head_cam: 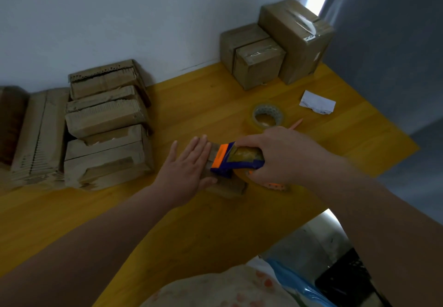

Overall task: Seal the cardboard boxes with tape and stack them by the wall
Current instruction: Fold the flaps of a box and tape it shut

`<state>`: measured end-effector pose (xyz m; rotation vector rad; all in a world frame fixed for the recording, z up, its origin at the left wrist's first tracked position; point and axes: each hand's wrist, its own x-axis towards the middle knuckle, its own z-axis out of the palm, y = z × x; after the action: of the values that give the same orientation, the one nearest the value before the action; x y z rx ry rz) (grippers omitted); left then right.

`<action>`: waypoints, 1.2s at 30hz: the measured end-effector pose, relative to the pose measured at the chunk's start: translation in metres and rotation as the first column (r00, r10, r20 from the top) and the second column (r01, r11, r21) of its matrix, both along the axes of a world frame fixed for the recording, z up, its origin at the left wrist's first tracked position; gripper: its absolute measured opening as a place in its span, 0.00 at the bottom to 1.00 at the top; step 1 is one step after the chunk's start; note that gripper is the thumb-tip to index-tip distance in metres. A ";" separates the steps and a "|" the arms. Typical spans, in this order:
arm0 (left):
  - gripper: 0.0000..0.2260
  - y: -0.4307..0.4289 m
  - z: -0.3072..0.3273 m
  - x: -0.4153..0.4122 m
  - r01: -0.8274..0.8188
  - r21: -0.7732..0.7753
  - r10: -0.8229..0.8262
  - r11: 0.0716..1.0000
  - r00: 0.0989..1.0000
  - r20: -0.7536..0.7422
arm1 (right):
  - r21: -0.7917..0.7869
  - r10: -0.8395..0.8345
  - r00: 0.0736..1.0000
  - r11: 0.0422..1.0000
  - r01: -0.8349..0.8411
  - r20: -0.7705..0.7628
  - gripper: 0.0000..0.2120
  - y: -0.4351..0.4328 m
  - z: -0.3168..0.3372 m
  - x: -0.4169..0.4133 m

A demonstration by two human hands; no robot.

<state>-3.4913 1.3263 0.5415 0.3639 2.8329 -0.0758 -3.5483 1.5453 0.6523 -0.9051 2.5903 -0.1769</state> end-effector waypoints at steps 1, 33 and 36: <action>0.42 0.001 -0.004 0.000 0.021 0.004 -0.021 1.000 1.000 -0.004 | -0.001 -0.001 1.000 1.000 0.001 0.001 0.31 -0.001 0.000 0.000; 0.52 0.002 -0.009 -0.005 0.140 0.052 -0.140 0.989 0.990 -0.003 | -0.235 -0.241 0.970 0.941 0.241 0.032 0.34 0.043 -0.062 0.043; 0.53 0.000 -0.011 -0.009 0.117 0.111 -0.117 0.987 0.993 -0.009 | -0.275 -0.264 0.963 0.923 0.269 0.053 0.34 0.037 -0.065 0.044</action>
<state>-3.4999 1.3260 0.5309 0.5550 2.8233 0.0582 -3.5046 1.5818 0.5869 -0.6286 2.7087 -0.6385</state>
